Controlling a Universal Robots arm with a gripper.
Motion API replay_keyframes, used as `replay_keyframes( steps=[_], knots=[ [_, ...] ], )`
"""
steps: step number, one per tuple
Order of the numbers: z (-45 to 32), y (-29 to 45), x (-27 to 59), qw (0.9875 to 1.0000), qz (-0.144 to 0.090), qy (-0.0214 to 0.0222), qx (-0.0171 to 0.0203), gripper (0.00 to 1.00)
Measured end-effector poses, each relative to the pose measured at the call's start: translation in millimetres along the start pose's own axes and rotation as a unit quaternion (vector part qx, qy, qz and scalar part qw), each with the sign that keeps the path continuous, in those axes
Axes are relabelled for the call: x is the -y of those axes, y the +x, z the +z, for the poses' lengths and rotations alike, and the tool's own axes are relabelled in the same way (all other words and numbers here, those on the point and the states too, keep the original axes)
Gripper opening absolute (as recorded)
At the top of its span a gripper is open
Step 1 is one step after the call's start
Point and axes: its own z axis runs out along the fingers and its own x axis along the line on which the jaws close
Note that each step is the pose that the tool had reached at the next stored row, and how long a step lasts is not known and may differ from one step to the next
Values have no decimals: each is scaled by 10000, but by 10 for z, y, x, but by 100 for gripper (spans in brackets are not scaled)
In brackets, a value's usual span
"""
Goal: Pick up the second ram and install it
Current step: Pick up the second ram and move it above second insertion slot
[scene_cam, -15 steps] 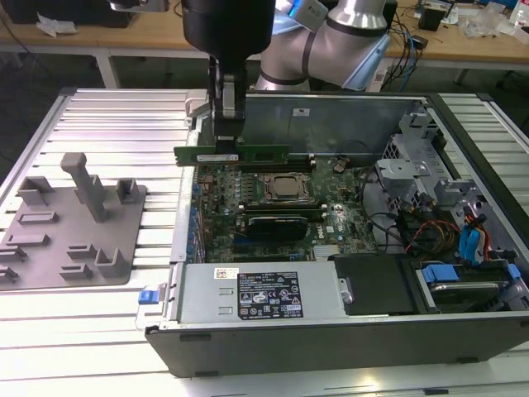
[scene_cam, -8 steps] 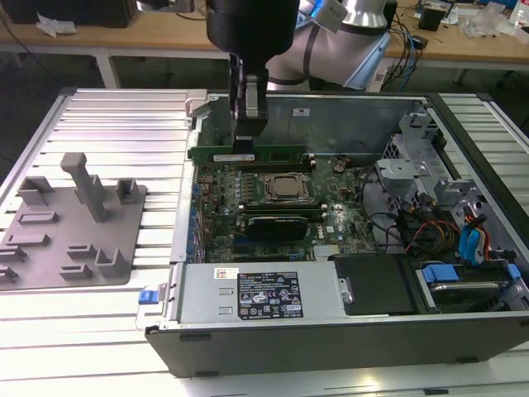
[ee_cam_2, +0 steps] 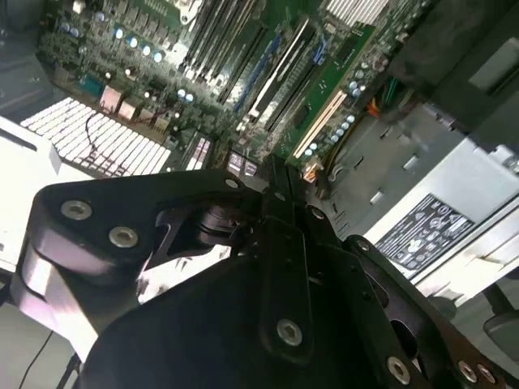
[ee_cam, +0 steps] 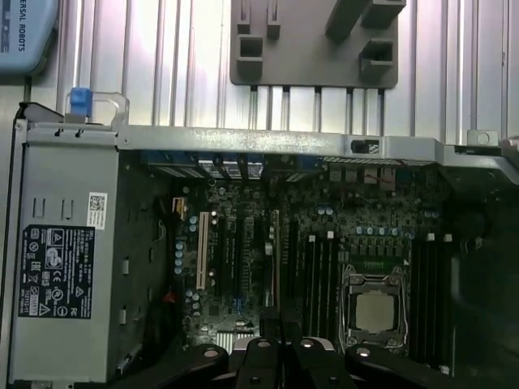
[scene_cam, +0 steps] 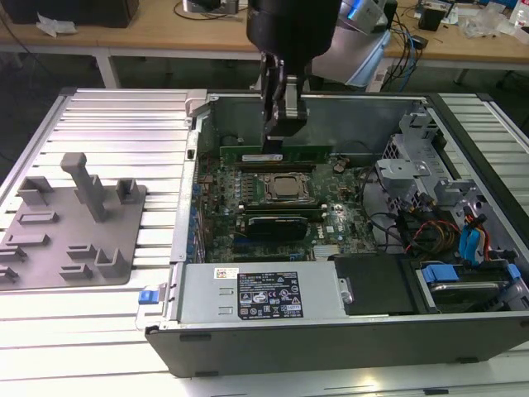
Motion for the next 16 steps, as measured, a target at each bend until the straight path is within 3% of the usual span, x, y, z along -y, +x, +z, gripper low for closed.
replay_keyframes(
  steps=[2,5,8,11,16],
  knots=[
    [11,2,96,10000,1,-3,-2,9],
    [112,-27,242,10000,0,-14,-7,9],
    [230,-110,282,10000,0,-15,-8,9],
    [301,-136,293,10000,1,-14,-6,9],
    [524,-164,319,10000,1,-14,-7,9]
  ],
)
